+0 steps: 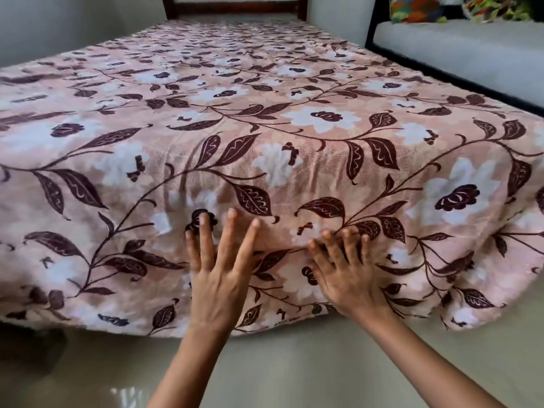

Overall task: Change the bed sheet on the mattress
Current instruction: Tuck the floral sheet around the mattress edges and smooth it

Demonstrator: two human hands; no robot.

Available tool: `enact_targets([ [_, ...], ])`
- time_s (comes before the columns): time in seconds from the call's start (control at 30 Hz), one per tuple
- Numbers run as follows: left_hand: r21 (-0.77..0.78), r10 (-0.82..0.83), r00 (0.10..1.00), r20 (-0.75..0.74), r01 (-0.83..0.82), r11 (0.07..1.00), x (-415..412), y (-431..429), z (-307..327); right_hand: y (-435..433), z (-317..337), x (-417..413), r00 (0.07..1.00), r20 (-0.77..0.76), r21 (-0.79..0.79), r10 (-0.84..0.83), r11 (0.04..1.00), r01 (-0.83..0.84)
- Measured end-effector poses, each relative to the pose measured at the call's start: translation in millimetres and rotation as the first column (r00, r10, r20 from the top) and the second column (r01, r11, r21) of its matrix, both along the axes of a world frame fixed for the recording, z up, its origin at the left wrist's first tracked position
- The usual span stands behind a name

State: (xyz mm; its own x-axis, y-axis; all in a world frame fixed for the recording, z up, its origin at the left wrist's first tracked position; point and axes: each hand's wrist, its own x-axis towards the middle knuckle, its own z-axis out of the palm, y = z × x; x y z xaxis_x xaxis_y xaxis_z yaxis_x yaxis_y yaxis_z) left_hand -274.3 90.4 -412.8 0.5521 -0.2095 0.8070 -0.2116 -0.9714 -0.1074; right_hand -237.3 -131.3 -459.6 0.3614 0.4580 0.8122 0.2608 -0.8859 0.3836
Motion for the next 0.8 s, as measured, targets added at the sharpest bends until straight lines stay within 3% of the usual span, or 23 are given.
enact_targets([
  [0.17,0.011,0.036,0.999,-0.017,-0.036,0.999,4,-4,-2,-6,-12,-19,0.993,-0.098,0.031,0.072,0.997,-0.07],
  [0.3,0.032,0.035,0.999,-0.02,-0.035,0.999,6,-3,-4,19,24,-23,0.978,-0.021,0.125,0.207,0.971,-0.202],
  [0.4,0.024,-0.013,1.0,0.002,0.013,1.0,4,-3,0,37,57,-6,0.982,0.022,0.141,0.19,0.972,-0.191],
  [0.6,-0.004,-0.099,0.981,0.166,0.102,0.995,4,8,10,26,62,10,0.984,0.066,0.0,0.164,0.986,-0.164],
  [0.8,0.117,-0.078,0.982,0.171,0.058,0.991,15,21,11,-1,52,11,0.992,0.12,-0.113,0.031,0.993,-0.017],
])
